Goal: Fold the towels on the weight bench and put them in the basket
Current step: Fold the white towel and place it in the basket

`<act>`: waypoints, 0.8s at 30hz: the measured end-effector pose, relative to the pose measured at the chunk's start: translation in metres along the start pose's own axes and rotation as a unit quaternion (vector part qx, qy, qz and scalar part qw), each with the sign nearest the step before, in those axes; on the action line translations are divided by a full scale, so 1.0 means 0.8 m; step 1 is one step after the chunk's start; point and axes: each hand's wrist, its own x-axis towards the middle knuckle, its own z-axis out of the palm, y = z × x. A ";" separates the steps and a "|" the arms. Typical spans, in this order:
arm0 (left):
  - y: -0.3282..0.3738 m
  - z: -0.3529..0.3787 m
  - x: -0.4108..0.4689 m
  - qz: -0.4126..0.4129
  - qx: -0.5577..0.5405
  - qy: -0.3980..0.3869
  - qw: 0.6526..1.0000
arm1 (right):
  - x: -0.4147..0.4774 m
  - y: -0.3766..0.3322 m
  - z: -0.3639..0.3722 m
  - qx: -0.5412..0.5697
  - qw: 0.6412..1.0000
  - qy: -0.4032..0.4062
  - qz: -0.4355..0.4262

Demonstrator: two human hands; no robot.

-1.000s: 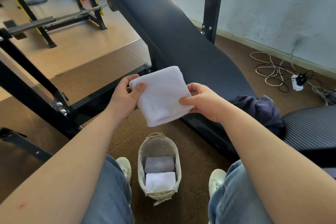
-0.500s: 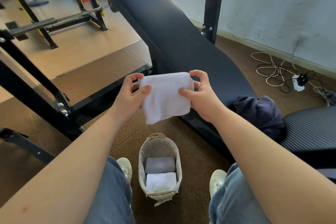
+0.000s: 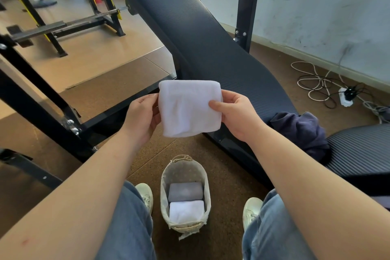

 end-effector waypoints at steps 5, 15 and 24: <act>0.001 -0.003 0.001 -0.023 -0.034 -0.026 0.999 | -0.003 -0.003 0.000 0.002 1.000 -0.024 -0.009; 0.007 -0.006 -0.004 -0.037 -0.013 -0.073 0.997 | 0.002 -0.008 -0.014 -0.010 0.998 -0.065 0.008; 0.009 -0.012 0.000 -0.071 -0.071 -0.050 0.994 | -0.003 -0.017 -0.018 0.010 0.995 -0.099 0.023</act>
